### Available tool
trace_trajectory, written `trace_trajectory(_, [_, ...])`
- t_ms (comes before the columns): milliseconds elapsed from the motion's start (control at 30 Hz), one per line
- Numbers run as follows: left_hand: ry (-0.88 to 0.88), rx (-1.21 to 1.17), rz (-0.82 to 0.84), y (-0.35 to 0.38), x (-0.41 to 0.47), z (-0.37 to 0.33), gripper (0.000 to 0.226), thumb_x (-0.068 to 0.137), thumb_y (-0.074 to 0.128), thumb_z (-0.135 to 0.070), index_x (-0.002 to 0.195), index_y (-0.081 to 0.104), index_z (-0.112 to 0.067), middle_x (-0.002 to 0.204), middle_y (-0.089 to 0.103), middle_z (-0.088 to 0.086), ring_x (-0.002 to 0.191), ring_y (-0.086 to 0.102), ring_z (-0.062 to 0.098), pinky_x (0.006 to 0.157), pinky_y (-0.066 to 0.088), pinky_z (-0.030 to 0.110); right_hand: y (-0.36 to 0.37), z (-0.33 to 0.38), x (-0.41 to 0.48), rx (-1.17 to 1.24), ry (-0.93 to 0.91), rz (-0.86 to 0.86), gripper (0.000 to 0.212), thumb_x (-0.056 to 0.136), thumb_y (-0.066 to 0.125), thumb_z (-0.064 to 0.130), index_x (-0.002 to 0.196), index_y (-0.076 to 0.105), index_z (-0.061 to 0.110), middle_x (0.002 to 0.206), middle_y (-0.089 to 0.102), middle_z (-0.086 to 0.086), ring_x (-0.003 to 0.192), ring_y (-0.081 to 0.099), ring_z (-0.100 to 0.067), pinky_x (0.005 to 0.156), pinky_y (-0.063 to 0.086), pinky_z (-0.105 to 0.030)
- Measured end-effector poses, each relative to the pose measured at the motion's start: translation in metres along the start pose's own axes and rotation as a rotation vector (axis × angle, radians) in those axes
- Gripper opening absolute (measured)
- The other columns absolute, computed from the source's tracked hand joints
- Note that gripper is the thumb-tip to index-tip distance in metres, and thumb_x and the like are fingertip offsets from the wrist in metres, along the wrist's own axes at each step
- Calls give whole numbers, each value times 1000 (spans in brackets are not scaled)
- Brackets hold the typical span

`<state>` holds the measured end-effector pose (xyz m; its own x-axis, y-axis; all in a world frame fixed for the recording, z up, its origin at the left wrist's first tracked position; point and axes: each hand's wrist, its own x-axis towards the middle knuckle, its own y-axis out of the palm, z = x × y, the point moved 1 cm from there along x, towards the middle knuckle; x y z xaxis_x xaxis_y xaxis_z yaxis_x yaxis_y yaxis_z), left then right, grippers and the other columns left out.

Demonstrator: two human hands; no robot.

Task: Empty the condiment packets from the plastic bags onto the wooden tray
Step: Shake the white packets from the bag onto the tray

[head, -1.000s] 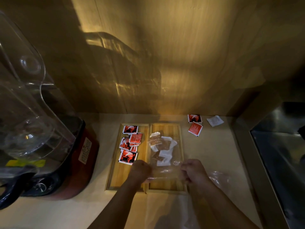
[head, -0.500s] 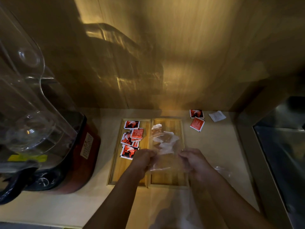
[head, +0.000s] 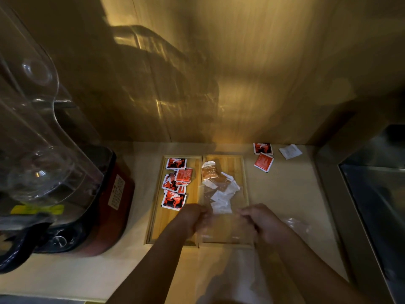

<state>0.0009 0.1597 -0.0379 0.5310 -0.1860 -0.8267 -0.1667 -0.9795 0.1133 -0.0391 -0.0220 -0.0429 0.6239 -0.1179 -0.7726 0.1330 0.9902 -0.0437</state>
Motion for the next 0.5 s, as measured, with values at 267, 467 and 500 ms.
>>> trace_trajectory(267, [9, -77, 60, -8, -15, -24, 13, 88, 56, -13, 89, 64, -3, 76, 69, 11, 62, 66, 20, 55, 53, 29, -8, 22, -15, 144, -32, 54, 44, 80, 52, 7, 37, 61, 9, 40, 36, -3, 36, 33, -17, 45, 24, -19])
trace_trajectory(467, [-173, -21, 91, -11, -24, 10, 10, 80, 59, -15, 71, 58, -11, 55, 65, 2, 47, 55, 12, 51, 43, 24, -17, -12, -28, 72, 112, 53, 38, 75, 57, 11, 39, 46, 16, 30, 34, 4, 22, 25, -9, 33, 16, -10])
trace_trajectory(500, [-180, -52, 92, -11, -26, 14, 15, 82, 58, -13, 67, 57, -10, 53, 63, 2, 44, 51, 11, 46, 43, 23, -19, -13, -30, 40, 109, 51, 37, 74, 58, 11, 38, 47, 16, 31, 34, 4, 23, 25, -9, 35, 15, -11])
